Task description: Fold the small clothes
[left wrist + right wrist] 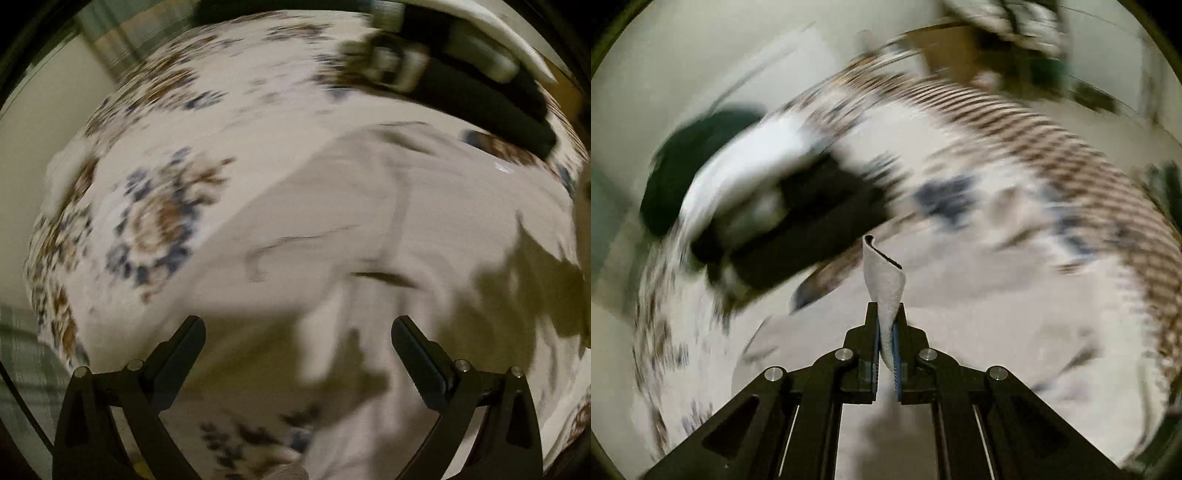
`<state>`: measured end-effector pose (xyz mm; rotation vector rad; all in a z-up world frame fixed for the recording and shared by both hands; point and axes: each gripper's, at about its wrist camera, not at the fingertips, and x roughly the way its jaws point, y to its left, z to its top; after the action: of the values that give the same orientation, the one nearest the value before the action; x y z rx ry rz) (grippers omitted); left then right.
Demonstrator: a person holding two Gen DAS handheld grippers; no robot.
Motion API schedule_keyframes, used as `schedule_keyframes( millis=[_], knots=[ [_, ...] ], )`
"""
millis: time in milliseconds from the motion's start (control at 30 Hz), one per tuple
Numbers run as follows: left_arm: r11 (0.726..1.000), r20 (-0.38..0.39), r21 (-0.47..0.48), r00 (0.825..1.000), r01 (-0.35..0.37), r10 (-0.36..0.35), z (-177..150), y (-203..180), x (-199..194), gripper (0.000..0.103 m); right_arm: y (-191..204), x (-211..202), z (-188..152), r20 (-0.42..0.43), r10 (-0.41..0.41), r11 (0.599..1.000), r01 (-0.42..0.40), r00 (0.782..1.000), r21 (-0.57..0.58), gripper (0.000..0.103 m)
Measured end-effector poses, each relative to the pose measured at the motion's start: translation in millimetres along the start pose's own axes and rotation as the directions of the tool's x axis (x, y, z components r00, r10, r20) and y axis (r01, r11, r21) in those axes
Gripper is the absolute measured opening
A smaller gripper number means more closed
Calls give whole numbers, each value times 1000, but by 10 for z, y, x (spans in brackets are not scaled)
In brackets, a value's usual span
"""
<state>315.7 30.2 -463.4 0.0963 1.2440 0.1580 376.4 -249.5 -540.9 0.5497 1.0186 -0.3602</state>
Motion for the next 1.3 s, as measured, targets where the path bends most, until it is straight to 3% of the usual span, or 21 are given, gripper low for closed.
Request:
schedule_keyframes(
  millis=[233, 367, 433, 467, 500, 533, 600, 667, 733, 800, 867, 933, 1033, 1167, 1300],
  knots=[
    [993, -46, -102, 998, -57, 52, -94, 506, 164, 103, 1045, 784, -761, -148, -21, 979, -9, 989, -203, 6],
    [989, -45, -132, 997, -61, 56, -112, 635, 164, 103, 1265, 865, -1007, -176, -18, 966, -28, 984, -257, 7],
    [989, -51, -142, 998, -51, 44, -112, 646, 144, 103, 1359, 934, -1094, -230, -9, 958, -57, 973, -280, 8],
    [989, -51, -143, 998, -46, 39, -104, 636, 130, 103, 1368, 988, -1154, -289, 14, 957, -97, 957, -273, 10],
    [989, -45, -144, 998, -41, 35, -88, 631, 109, 103, 1347, 996, -1140, -328, 39, 957, -129, 944, -258, 24],
    [989, -34, -140, 999, -37, 32, -65, 609, 74, 103, 1280, 978, -1134, -380, 102, 956, -195, 919, -217, 45],
    [990, -13, -135, 1000, -30, 28, -13, 549, 15, 103, 1015, 827, -1039, -418, 219, 953, -286, 882, -104, 67],
    [992, 12, -126, 1000, -13, 15, 60, 444, -33, 103, 685, 606, -901, -380, 248, 958, -284, 891, -42, 69],
    [994, 26, -110, 1000, 5, -2, 159, 272, -45, 103, 320, 408, -795, -328, 197, 975, -219, 924, -33, 69],
    [995, 37, -94, 999, 26, -23, 271, 75, -42, 103, -120, 263, -691, -272, 82, 995, -95, 959, -37, 69],
    [998, 59, -57, 998, 14, -10, 414, -189, -27, 103, -496, 254, -596, -238, -31, 999, 19, 971, -50, 69],
    [999, 61, -37, 998, 27, -25, 588, -452, -3, 103, -762, 362, -527, -232, -112, 993, 100, 966, -65, 69],
    [1000, 111, 9, 994, -23, 22, 782, -791, 75, 103, -949, 563, -501, -258, -205, 976, 176, 944, -129, 69],
    [986, 84, 104, 989, -130, 122, 791, -1028, 383, 103, -1080, 557, -608, -295, -259, 953, 193, 920, -234, 69],
    [980, 24, 97, 985, -171, 170, 569, -838, 512, 103, -1134, 464, -900, -318, -261, 947, 178, 911, -268, 69]
  ],
)
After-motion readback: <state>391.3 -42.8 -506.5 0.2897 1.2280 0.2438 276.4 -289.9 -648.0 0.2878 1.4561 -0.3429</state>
